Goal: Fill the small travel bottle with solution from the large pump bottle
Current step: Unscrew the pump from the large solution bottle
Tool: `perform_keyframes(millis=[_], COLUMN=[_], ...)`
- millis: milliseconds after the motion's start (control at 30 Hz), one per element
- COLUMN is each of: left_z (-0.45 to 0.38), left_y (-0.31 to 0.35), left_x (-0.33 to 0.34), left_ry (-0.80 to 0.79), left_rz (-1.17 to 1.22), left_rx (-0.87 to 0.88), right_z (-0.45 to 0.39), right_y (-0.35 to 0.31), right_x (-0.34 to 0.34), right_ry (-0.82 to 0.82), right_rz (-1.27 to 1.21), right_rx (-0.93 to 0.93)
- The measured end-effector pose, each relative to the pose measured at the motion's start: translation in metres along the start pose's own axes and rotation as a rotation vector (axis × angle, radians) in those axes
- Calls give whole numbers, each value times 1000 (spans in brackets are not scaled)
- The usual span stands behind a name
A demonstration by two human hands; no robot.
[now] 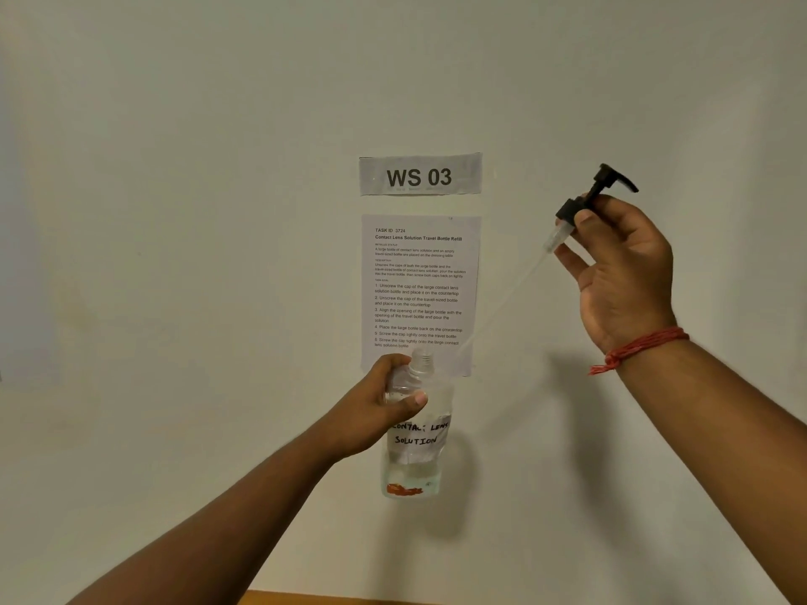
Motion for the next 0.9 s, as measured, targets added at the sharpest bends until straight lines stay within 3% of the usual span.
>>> perform_keyframes(millis=[400,900], left_z=[5,28], left_y=[-26,-128], left_x=[21,86], left_ry=[-64,-213], left_rz=[-14,-25], left_rx=[-73,-276], right_z=[53,218], right_y=[56,186], right_x=[-35,-126], right_ry=[-168,-317], right_rz=[281,658], right_rx=[78,498])
Point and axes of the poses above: each hand's wrist, its own z-axis away from the middle knuckle, its own x-axis out of the palm, y = z × x, the point moved 2 cm from there along -z, towards the middle knuckle, and after that the axes turned 7 degrees about -x, right-handed, at the moved point
